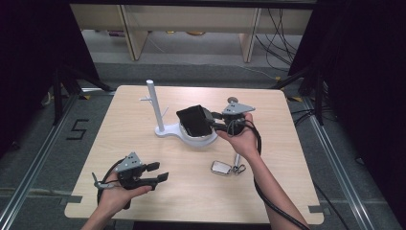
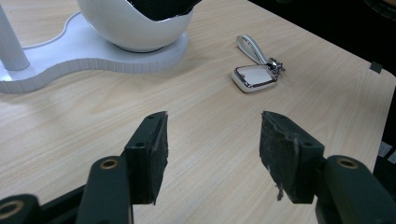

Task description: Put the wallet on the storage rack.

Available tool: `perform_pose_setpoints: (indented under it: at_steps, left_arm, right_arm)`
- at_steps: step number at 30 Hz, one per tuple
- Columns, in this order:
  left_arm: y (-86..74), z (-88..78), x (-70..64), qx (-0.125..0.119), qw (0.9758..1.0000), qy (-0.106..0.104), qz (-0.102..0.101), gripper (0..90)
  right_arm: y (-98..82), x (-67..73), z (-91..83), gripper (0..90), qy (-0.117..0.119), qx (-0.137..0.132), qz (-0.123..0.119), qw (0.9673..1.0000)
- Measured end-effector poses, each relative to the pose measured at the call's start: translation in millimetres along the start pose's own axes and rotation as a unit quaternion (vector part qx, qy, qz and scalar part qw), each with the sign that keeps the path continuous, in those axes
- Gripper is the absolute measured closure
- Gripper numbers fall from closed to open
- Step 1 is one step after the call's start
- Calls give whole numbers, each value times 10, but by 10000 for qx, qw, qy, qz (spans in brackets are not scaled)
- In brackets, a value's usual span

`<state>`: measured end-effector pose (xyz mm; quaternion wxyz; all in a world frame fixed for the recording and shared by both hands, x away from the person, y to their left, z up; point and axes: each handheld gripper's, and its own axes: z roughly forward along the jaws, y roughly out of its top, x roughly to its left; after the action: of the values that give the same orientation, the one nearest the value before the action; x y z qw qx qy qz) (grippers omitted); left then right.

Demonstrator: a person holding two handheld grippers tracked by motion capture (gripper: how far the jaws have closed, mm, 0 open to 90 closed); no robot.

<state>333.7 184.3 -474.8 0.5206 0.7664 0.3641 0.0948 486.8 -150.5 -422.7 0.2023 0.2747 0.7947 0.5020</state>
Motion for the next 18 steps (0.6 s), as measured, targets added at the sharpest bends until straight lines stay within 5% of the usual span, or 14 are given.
perform_pose_setpoints:
  at_steps: [10,12,15,18]
  left_arm:
    - [-9,7,-19,-12,10000,-4,-41,416]
    - [-22,10,-11,-42,10000,-13,-56,416]
    - [-39,18,-12,-44,9999,-40,-94,416]
    - [-52,39,-19,-42,9999,-81,-84,416]
  right_arm:
    - [-65,-54,-269,781,-191,171,107,9996]
    - [-107,-75,-352,801,-214,455,389,9980]
    - [-187,-170,-479,808,-438,904,679,9926]
    - [-300,-291,-567,807,-481,1456,1086,9822]
